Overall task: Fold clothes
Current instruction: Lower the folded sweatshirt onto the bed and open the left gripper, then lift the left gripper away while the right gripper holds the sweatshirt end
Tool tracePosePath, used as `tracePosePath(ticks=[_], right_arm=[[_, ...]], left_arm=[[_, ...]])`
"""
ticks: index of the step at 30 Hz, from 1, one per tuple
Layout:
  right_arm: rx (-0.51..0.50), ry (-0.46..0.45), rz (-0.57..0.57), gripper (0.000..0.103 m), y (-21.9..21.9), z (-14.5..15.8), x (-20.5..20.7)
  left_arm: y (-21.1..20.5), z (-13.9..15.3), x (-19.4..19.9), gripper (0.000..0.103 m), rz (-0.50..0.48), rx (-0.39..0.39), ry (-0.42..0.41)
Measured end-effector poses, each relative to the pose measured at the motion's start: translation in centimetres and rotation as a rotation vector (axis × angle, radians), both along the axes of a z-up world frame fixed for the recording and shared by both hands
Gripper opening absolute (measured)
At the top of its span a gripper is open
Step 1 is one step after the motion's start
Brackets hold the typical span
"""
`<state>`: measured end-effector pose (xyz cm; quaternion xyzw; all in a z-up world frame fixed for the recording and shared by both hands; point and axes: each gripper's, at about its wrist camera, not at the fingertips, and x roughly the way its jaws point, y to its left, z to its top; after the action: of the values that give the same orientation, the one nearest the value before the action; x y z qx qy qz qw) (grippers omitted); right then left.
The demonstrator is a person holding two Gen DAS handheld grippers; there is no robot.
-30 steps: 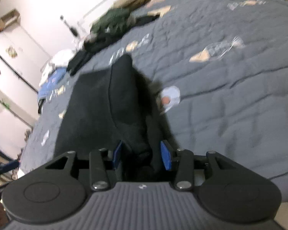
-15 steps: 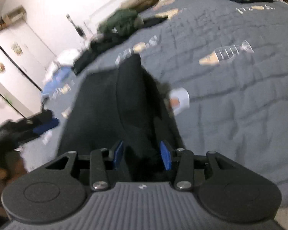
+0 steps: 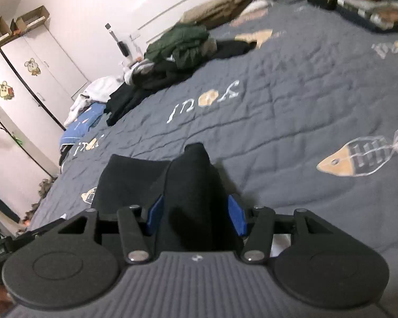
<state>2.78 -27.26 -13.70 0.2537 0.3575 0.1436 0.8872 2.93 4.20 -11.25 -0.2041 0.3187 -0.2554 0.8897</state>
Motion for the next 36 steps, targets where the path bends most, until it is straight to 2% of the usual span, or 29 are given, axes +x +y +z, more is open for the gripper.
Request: tracePosePath(ticks=[3,7,10,12,15,17,18,19,23,27,29,31,32,35,36], right_arm=[[0.090,0.004,-0.021,0.056,-0.6,-1.3,0.0],[0.135,-0.019,-0.036,0.057,-0.7,-1.6,0.2],[0.193,-0.054,-0.031,0.057,-0.4,-1.6,0.5],[0.196,-0.067,-0.018,0.057,0.1,-1.6,0.5],[0.148,-0.082,-0.018,0.055,0.7,-2.0,0.5],[0.159,-0.070,-0.026,0.039,0.8,-2.3,0.4],[0.159,-0.071,-0.030,0.020,0.8,-2.2,0.4],[0.149,-0.090,-0.029,0.012,1.0,-1.8,0.1],[0.077,-0.241,0.044,0.009,2.9,1.9,-1.7],[-0.019,-0.365,0.266,0.009,7.3,5.0,-4.3],[-0.089,-0.376,0.381,0.009,9.9,5.0,-5.2],[-0.174,-0.362,0.464,0.009,12.2,4.2,-5.7],[-0.210,-0.354,0.494,0.009,13.1,3.6,-5.9],[-0.331,-0.340,0.588,0.010,15.6,2.2,-6.5],[-0.373,-0.348,0.608,0.010,16.2,2.0,-6.8]], left_arm=[[0.1,-0.1,0.3,0.079,0.010,0.020,-0.008],[0.3,-0.2,0.4,0.079,0.022,-0.007,0.000],[0.1,-0.2,0.1,0.080,0.034,0.030,-0.029],[0.0,-0.3,-0.1,0.080,0.050,0.056,-0.050],[-0.1,-0.4,-0.3,0.080,0.063,0.066,-0.062],[0.0,-0.3,-0.4,0.080,0.067,0.067,-0.066],[0.0,-0.3,-0.4,0.080,0.068,0.067,-0.068],[0.1,-0.2,-0.5,0.080,0.070,0.065,-0.069],[1.3,0.9,-0.8,0.080,0.075,0.017,-0.077],[3.4,3.1,-1.7,0.080,0.044,-0.062,-0.104],[4.6,4.2,-2.5,0.081,0.040,-0.114,-0.119],[5.4,4.9,-3.0,0.089,0.025,-0.162,-0.123],[5.5,5.0,-3.1,0.089,0.022,-0.166,-0.116],[5.1,4.2,-2.6,0.089,0.031,-0.122,-0.061],[4.5,3.6,-2.3,0.089,0.042,-0.076,-0.030]])
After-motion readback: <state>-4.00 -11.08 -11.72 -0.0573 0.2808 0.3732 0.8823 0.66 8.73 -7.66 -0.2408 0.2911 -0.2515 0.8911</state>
